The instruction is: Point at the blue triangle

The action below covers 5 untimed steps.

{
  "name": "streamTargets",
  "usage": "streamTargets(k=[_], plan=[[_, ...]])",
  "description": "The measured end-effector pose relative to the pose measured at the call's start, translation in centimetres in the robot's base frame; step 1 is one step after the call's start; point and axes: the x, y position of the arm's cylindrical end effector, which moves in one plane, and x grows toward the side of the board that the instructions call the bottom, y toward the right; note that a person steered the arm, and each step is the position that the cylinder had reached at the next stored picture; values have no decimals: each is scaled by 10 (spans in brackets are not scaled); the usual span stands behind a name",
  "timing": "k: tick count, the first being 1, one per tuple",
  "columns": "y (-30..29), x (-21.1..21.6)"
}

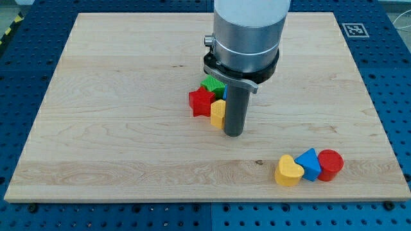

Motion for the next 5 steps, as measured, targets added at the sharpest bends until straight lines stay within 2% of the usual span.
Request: streamTargets(k=[2,5], plan=[[0,9],[15,104]])
